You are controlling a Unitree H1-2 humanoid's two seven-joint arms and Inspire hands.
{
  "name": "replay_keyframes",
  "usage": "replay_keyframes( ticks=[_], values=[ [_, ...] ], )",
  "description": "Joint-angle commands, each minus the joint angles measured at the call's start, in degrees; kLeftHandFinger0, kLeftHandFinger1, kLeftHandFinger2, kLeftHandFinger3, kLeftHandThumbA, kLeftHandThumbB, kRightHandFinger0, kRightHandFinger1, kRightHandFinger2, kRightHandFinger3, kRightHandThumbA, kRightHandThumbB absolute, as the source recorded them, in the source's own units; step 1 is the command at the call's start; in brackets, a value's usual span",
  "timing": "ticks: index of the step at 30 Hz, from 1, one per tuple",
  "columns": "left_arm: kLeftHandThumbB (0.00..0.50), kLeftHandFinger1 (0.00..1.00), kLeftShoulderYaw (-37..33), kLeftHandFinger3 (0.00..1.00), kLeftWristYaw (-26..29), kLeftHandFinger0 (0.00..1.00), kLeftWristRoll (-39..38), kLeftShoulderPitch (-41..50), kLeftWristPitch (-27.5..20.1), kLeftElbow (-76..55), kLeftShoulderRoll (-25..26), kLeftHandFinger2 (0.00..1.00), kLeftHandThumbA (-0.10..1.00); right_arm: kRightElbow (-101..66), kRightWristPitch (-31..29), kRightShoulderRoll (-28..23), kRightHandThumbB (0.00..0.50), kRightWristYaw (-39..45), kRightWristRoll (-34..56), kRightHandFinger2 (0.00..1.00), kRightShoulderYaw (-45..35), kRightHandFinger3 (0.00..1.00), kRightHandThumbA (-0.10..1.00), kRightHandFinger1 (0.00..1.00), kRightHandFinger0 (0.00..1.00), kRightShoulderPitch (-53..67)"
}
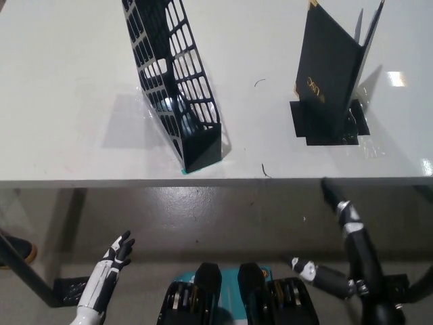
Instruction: A notebook is kept standing on the table on the right hand side and a black shelf is kept on the left hand side and the robot uses its right hand to grab the notebook and places it in the shelf
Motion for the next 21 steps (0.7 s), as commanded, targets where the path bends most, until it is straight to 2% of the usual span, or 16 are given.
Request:
replay_keyframes(
  ticks=[1, 2, 4, 8, 13, 16, 21],
  values=[
    [0.112, 1.0, 0.0, 1.0, -0.4, 1.0, 0.1, -1.1, -2.8, -0.9, 0.4, 1.0, 1.0, -8.4, -0.3, 1.7, 0.275, -3.3, -3.2, 1.0, -3.7, 1.0, 1.0, 1.0, 1.0, -5.4],
    [0.098, 1.0, 0.0, 1.0, -0.4, 1.0, 0.0, -0.7, -3.0, -1.0, 0.4, 1.0, 1.0, -8.5, 0.3, 1.9, 0.27, -4.1, -4.3, 1.0, -5.0, 1.0, 1.0, 1.0, 1.0, -7.2],
    [0.101, 1.0, 0.0, 1.0, -0.5, 1.0, -0.3, -0.6, -2.7, -1.2, 0.2, 1.0, 1.0, -7.0, 1.7, 2.4, 0.292, -5.3, -4.2, 1.0, -7.5, 1.0, 1.0, 1.0, 1.0, -11.4],
    [0.11, 1.0, -0.1, 1.0, -0.2, 1.0, 0.3, -0.2, -2.5, -1.4, 0.3, 1.0, 1.0, -2.9, 5.8, 2.3, 0.358, -6.6, -4.7, 1.0, -11.2, 1.0, 1.0, 1.0, 1.0, -17.5],
    [0.099, 1.0, -0.1, 1.0, -0.2, 1.0, 0.4, -0.2, -2.9, -1.2, 0.4, 1.0, 1.0, 5.7, 7.6, 1.8, 0.362, -9.6, -3.8, 1.0, -15.5, 1.0, 1.0, 1.0, 1.0, -24.8],
    [0.102, 1.0, -0.1, 1.0, -0.4, 1.0, 0.1, -0.1, -2.7, -1.2, 0.3, 1.0, 1.0, 12.1, 6.0, 1.6, 0.334, -12.3, -3.7, 1.0, -17.4, 1.0, 1.0, 1.0, 1.0, -28.9],
    [0.108, 1.0, -0.2, 1.0, 0.1, 1.0, 0.8, 0.2, -3.3, -0.6, 0.2, 1.0, 1.0, 19.7, 6.7, 2.5, 0.385, -14.7, -0.7, 1.0, -20.3, 1.0, 1.0, 1.0, 1.0, -34.1]
  ],
)
